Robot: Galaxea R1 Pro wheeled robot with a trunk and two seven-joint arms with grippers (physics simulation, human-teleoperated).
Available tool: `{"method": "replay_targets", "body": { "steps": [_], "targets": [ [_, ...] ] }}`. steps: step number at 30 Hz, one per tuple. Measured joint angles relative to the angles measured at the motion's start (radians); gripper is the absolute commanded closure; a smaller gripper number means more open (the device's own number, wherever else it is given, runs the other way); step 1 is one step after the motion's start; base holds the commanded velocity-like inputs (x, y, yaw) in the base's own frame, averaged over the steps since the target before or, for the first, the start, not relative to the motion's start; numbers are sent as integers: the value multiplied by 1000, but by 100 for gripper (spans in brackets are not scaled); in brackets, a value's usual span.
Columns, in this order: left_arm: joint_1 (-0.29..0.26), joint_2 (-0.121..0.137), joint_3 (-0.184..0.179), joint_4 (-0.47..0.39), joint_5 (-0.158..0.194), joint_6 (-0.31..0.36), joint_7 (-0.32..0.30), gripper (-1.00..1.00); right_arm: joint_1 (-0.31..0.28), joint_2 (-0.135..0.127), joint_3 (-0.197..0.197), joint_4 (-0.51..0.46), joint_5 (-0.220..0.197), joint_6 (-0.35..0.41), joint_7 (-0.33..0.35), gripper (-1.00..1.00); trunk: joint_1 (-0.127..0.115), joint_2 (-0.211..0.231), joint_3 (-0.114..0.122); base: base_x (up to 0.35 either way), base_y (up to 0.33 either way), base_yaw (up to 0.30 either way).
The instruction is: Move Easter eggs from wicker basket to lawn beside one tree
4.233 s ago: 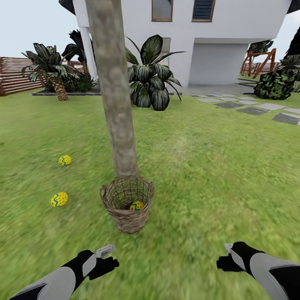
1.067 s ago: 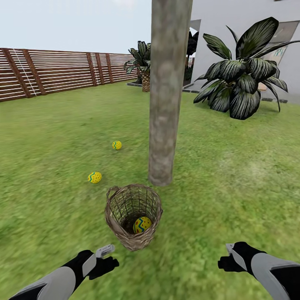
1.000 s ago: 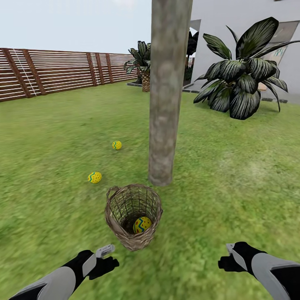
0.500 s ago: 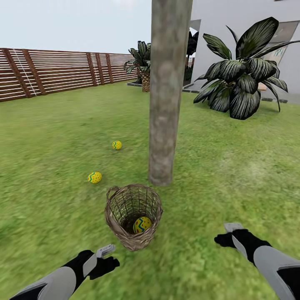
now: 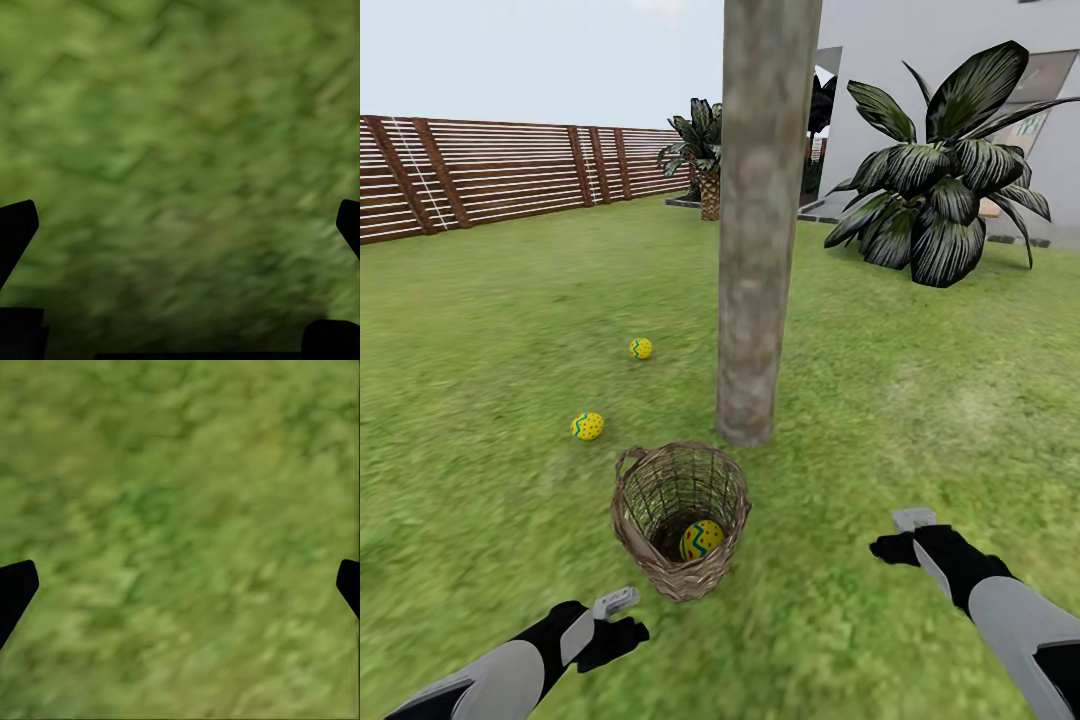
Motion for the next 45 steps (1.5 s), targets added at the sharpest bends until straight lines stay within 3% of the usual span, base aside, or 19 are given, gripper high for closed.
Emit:
{"method": "replay_targets", "body": {
  "steps": [10, 16, 19, 21, 25, 30, 35, 39, 45],
  "targets": [
    [0, -3, 1, 0, 0, 0, 0, -100, 0, -3, -3, -97, -5, -8, 2, -100, 0, 0, 0, 0, 0, 0],
    [0, -3, 1, -2, 0, 0, -3, -100, 0, 8, 0, -269, -6, 31, 9, -100, 0, 0, 0, 0, 0, 0],
    [0, -3, 0, -4, 0, 0, -4, -100, 0, 5, -2, -313, -10, 80, 83, -100, 0, 0, 0, 0, 0, 0],
    [0, -2, 0, -4, 0, 0, -4, -100, 1, 18, 5, -326, -8, 83, 123, -100, 0, 0, 0, 0, 0, 0],
    [0, -2, 0, -7, 0, 0, -5, -100, 0, 56, 9, -334, 1, 76, 135, -100, 0, 0, 0, 0, 0, 0],
    [0, -1, 0, -11, 0, 0, -5, -100, 0, 5, -3, -336, -6, 73, 140, -100, 0, 0, 0, 0, 0, 0],
    [0, -2, -1, -10, 0, 0, -5, -100, 0, 1, -4, -341, -8, 57, 139, -100, 0, 0, 0, 0, 0, 0],
    [0, -3, -2, -10, -1, 0, -5, -100, 0, -2, -6, -332, -7, -48, 118, -100, 0, 0, 0, 0, 0, 0],
    [0, -3, -2, -9, 0, 0, -5, -100, 0, -7, -7, -334, -5, -118, 105, -100, 0, 0, 0, 0, 0, 0]
  ]
}}
